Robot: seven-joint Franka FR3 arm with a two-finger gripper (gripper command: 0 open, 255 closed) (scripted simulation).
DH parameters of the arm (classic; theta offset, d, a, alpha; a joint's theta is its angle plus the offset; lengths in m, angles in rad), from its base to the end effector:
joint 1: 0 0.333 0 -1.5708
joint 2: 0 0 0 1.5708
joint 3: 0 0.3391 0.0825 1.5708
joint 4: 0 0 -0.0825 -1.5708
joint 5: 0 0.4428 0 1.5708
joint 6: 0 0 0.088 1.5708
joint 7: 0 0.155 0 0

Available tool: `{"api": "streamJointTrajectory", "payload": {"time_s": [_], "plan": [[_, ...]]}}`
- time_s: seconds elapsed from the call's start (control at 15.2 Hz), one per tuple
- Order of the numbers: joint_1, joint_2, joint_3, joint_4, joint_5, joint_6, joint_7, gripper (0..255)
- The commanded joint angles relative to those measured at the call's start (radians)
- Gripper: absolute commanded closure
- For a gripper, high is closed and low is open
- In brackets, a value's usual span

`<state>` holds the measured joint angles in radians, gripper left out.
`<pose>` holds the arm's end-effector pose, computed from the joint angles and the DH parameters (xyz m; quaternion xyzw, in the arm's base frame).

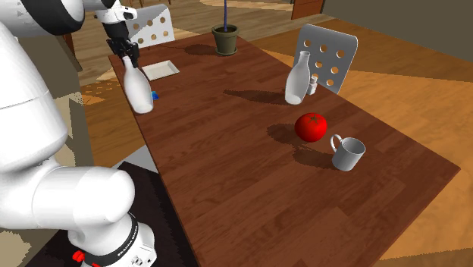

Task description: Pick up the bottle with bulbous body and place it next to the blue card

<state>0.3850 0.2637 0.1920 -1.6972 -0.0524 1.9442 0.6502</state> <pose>0.5890 0.3674 0.3933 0.9995 -0.0300 -0.0051 0.0029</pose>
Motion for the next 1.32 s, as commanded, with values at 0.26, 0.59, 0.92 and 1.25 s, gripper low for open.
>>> {"api": "streamJointTrajectory", "payload": {"time_s": [0.26, 0.59, 0.92, 1.25], "plan": [[0.0, 0.0, 0.0, 0.0, 0.0, 0.001, 0.0, 0], [0.0, 0.0, 0.0, -0.001, 0.0, 0.001, 0.0, 0], [0.001, -0.017, 0.002, 0.104, 0.005, -0.12, -0.003, 0], [0.001, -0.017, 0.002, 0.104, 0.005, -0.12, -0.003, 0]]}}
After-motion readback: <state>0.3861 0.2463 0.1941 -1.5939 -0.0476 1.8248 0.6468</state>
